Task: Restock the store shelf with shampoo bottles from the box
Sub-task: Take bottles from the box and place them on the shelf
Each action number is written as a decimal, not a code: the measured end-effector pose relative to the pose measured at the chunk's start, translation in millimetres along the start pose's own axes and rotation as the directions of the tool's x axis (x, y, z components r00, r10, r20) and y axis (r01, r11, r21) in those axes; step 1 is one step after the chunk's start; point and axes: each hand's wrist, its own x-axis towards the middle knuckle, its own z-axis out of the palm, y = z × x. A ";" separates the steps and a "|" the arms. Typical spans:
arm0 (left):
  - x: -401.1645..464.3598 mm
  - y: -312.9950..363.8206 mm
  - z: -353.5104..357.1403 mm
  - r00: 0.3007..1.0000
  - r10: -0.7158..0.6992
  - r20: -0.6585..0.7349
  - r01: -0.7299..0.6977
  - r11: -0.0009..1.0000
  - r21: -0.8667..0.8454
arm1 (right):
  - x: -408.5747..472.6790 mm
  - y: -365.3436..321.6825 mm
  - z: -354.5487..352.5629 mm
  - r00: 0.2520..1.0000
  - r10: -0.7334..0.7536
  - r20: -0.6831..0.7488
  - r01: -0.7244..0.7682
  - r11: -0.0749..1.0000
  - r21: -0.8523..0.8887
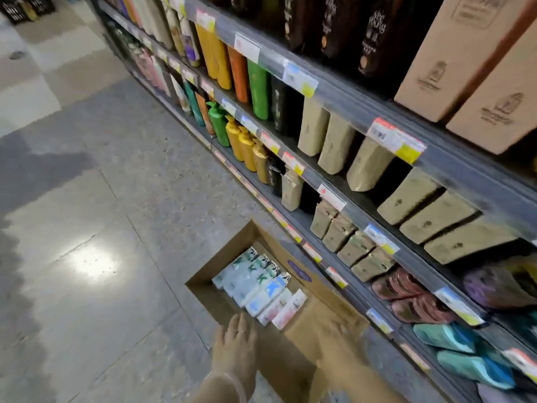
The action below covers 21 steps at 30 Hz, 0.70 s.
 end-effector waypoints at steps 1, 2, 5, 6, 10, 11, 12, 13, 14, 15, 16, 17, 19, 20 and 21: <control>21.4 -3.8 3.1 1.000 0.014 0.022 -0.014 1.000 -0.025 | 17.0 0.8 4.0 1.000 0.023 0.019 -0.024 0.998 0.052; 44.1 -7.2 8.5 0.999 0.030 0.040 -0.028 0.998 -0.053 | 34.1 1.9 9.3 0.998 0.049 0.035 -0.053 0.993 0.105; 114.6 -15.3 28.3 0.997 0.047 0.066 -0.037 0.988 -0.150 | 90.6 3.1 30.9 0.989 0.124 0.079 -0.140 0.958 0.251; 140.9 -17.7 37.1 0.996 0.052 0.074 -0.039 0.985 -0.168 | 112.8 3.2 40.5 0.986 0.147 0.080 -0.164 0.946 0.280; 243.9 -21.5 80.4 0.983 0.093 0.157 -0.085 0.995 -0.053 | 206.4 4.2 93.9 0.970 0.221 0.103 -0.244 0.896 0.372; 269.2 -20.2 91.7 0.978 0.109 0.175 -0.108 0.994 -0.014 | 230.9 5.1 110.0 0.968 0.226 0.111 -0.251 0.883 0.396; 293.7 -17.8 103.7 0.975 0.125 0.184 -0.130 0.991 0.017 | 256.0 7.1 125.5 0.967 0.227 0.114 -0.254 0.872 0.418; 316.4 -14.3 117.3 0.972 0.145 0.187 -0.155 0.987 0.039 | 280.8 9.6 140.3 0.966 0.232 0.116 -0.260 0.854 0.450; 336.6 -9.6 132.1 0.967 0.170 0.192 -0.183 0.982 0.056 | 303.4 12.5 154.6 0.963 0.244 0.118 -0.270 0.828 0.491; 354.2 -4.4 148.7 0.961 0.193 0.197 -0.207 0.977 0.056 | 323.9 15.7 168.1 0.959 0.261 0.113 -0.280 0.797 0.535; 369.7 0.2 166.3 0.958 0.209 0.194 -0.219 0.975 0.032 | 342.9 19.1 182.2 0.955 0.279 0.100 -0.284 0.763 0.580; 382.1 4.6 185.4 0.958 0.222 0.182 -0.224 0.975 -0.010 | 358.3 21.2 195.8 0.949 0.302 0.091 -0.290 0.721 0.630; 399.3 12.1 223.1 0.960 0.236 0.149 -0.224 0.970 -0.094 | 383.0 23.8 222.5 0.925 0.372 0.079 -0.300 0.588 0.751; 404.7 16.1 239.3 0.965 0.227 0.129 -0.213 0.971 -0.113 | 393.1 24.2 235.1 0.901 0.425 0.083 -0.312 0.504 0.806; 408.8 19.9 253.6 0.972 0.211 0.105 -0.199 0.973 -0.114 | 402.0 24.4 245.7 0.869 0.485 0.098 -0.329 0.418 0.847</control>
